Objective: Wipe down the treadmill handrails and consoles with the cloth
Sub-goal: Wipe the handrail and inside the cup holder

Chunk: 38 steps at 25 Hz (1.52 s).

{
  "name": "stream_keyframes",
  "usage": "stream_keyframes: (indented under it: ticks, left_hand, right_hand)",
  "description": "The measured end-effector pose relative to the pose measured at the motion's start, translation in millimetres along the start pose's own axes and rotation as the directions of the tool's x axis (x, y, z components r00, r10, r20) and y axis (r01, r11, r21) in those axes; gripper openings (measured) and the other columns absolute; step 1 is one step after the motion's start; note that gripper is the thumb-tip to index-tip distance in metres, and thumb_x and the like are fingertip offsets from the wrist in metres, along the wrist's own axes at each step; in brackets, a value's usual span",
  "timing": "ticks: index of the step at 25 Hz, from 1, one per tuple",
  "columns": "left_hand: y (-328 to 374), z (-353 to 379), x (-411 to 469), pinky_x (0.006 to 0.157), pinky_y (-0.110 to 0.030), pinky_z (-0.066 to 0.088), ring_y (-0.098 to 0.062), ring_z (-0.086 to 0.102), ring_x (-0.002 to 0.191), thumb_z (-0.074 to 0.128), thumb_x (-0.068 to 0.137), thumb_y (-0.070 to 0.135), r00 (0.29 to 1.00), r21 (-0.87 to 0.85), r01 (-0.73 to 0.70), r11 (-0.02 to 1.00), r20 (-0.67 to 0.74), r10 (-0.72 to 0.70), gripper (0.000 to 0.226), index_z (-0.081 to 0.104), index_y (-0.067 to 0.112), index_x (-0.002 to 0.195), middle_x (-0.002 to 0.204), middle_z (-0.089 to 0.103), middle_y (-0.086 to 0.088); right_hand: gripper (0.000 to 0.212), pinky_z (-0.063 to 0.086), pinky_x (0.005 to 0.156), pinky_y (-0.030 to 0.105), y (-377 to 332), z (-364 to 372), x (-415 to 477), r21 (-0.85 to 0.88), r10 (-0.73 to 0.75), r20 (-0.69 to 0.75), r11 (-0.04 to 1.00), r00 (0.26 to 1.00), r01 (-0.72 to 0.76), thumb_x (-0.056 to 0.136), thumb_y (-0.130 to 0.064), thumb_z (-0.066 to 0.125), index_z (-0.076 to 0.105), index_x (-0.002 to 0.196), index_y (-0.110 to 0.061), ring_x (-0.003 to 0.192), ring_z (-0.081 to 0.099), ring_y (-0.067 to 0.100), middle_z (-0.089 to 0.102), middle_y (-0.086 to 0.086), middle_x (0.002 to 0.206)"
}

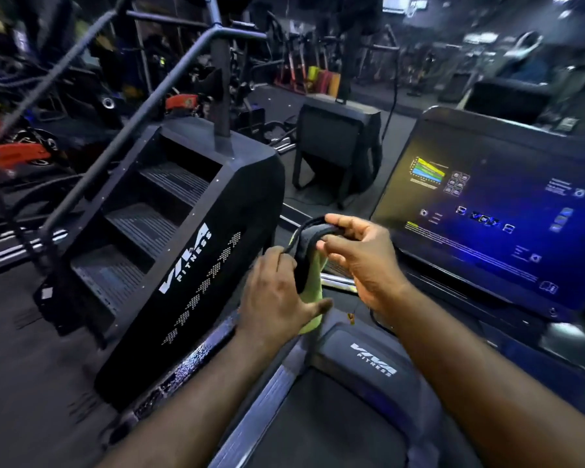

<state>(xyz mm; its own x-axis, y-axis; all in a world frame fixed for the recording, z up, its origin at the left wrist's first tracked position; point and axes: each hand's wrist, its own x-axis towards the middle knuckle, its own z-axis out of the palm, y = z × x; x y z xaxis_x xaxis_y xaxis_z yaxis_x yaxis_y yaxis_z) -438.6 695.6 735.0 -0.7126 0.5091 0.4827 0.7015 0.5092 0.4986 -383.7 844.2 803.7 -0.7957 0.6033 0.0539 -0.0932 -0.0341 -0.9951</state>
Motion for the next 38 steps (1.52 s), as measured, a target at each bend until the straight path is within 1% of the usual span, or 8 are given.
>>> stream_keyframes:
  ticks: [4,7,10,19,28,33,35,38]
  left_hand:
    - [-18,-4,22,0.078,-0.048,0.054,-0.034,0.058,0.09,0.069,0.079,0.032,0.998,-0.03,-0.041,0.999,-0.041,0.04,0.022,0.06,0.014,0.085,0.1,0.059,-0.007]
    - [-35,-17,45,0.079,-0.049,0.052,-0.032,0.059,0.087,0.062,0.091,0.026,0.989,-0.096,-0.104,0.99,0.092,0.113,0.015,0.059,0.012,0.085,0.096,0.058,-0.007]
    - [-47,-35,69,0.086,-0.045,0.05,-0.027,0.059,0.094,0.062,0.103,0.022,0.926,-0.144,-0.218,0.965,0.283,0.252,0.011,0.062,0.011,0.1,0.106,0.056,-0.003]
    - [-30,-48,96,0.07,-0.03,0.039,-0.017,0.055,0.083,0.053,0.107,0.011,0.9,-0.147,-0.228,0.962,0.345,0.266,0.013,0.053,0.018,0.095,0.093,0.06,-0.003]
    - [8,-31,88,0.064,-0.025,0.043,-0.013,0.058,0.073,0.047,0.111,0.02,0.957,-0.148,-0.164,0.975,0.214,0.193,0.011,0.053,0.013,0.105,0.081,0.062,-0.006]
    - [22,-20,91,0.07,-0.022,0.047,-0.006,0.057,0.066,0.058,0.105,0.008,0.994,-0.23,0.038,0.972,0.112,-0.012,0.02,0.049,0.019,0.12,0.078,0.065,-0.011]
    - [29,-23,108,0.072,-0.031,0.048,-0.01,0.06,0.072,0.064,0.104,0.016,0.984,-0.471,0.158,0.868,0.0,-0.179,0.02,0.052,0.02,0.119,0.08,0.068,-0.001]
    - [46,-27,124,0.083,-0.033,0.058,-0.01,0.069,0.079,0.08,0.089,0.049,0.931,-0.902,0.22,0.371,0.081,-0.355,0.077,0.043,0.005,0.139,0.084,0.075,0.008]
  right_hand:
    - [0.036,0.059,0.067,0.024,-8,-10,-7,-0.358,-0.143,-0.117,0.929,0.983,0.093,0.079,0.0,0.081,0.079,0.108,-0.021,0.078,0.072,0.015,0.08,0.006,0.092]
    - [0.027,0.06,0.082,0.032,-4,-46,0,-0.889,-0.323,0.065,0.411,0.944,0.202,0.084,-0.022,0.083,0.076,0.109,-0.03,0.088,0.072,0.018,0.068,-0.005,0.099]
    - [0.034,0.059,0.079,0.043,-1,-69,4,-0.979,-0.171,0.202,-0.003,0.964,0.204,0.087,-0.059,0.07,0.062,0.113,-0.039,0.091,0.064,0.025,0.047,-0.007,0.113]
    - [0.04,0.04,0.061,0.015,-5,-90,31,-0.831,-0.226,0.244,0.454,0.943,0.323,0.076,-0.041,0.092,0.061,0.1,-0.03,0.07,0.054,-0.002,0.062,-0.013,0.08]
    - [0.071,0.059,0.076,0.027,1,-128,60,-0.641,-0.235,0.243,0.69,0.941,0.337,0.069,-0.026,0.099,0.058,0.127,-0.033,0.076,0.069,0.006,0.075,-0.001,0.086]
    - [0.039,0.061,0.091,0.043,3,-144,78,-0.38,-0.131,0.235,0.9,0.963,0.215,0.065,-0.038,0.091,0.081,0.096,-0.016,0.097,0.075,0.02,0.081,0.005,0.097]
    - [0.04,0.055,0.083,0.037,-15,-138,81,-0.264,-0.166,0.236,0.937,0.957,0.227,0.07,-0.037,0.087,0.079,0.099,-0.011,0.091,0.07,0.018,0.08,0.011,0.099]
    - [0.046,0.056,0.095,0.034,-53,-124,96,0.169,-0.243,0.21,0.963,0.947,0.21,0.091,-0.043,0.077,0.068,0.127,-0.016,0.111,0.071,0.017,0.076,0.008,0.121]
